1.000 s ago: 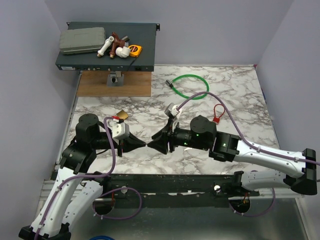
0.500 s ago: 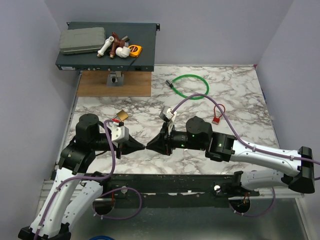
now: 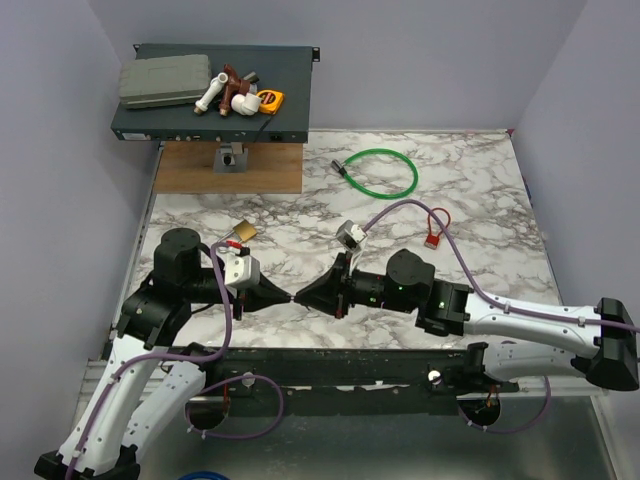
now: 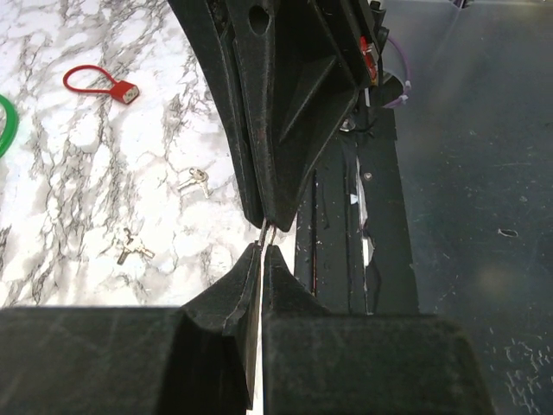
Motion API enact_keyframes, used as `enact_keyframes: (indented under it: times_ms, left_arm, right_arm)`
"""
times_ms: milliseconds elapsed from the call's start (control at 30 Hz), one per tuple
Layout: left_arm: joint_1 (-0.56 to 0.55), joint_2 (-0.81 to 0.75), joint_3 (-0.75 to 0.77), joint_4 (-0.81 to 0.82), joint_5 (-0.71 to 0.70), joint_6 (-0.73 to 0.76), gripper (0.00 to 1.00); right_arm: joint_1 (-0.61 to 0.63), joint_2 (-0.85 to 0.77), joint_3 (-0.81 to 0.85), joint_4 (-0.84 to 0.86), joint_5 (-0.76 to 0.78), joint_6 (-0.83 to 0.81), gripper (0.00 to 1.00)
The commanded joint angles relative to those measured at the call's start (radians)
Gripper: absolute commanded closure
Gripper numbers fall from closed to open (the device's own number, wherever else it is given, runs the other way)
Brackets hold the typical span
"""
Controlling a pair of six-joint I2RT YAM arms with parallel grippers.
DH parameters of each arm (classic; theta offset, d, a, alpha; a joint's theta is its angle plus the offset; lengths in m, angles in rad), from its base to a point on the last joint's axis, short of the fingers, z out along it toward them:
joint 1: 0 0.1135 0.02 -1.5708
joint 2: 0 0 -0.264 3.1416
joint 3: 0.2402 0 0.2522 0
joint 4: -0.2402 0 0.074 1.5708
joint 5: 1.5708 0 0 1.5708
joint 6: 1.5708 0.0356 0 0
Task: Unlock with the key
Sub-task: Pick up the key from the center of the board.
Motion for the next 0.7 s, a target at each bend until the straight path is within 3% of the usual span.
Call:
enact_keyframes:
  times_ms: [0,400,500,600,667]
  left_arm:
    - [-0.006,-0.013,0.011,0.021,0.032,-0.01,1.0]
    - [-0.007,-0.026,-0.02,0.152,0.022,-0.17,0.99]
    - [-0.007,-0.019,-0.019,0.133,-0.004,-0.134,0.71]
    - [-0.006,-0.016,-0.024,0.126,-0.027,-0.108,0.6]
    - [-0.006,-0.015,-0.026,0.134,-0.02,-0.114,0.58]
  right_arm:
    - [-0.007,-0.045,-0.068,0.119,0.105,0.082,0.99]
    - [-0.005,-0.066,-0.12,0.204,0.105,0.097,0.99]
    - [-0.005,-0.066,-0.113,0.203,0.096,0.091,0.99]
    - [-0.006,-0.069,-0.109,0.203,0.086,0.086,0.99]
    - [-0.006,-0.069,-0.105,0.203,0.082,0.084,0.99]
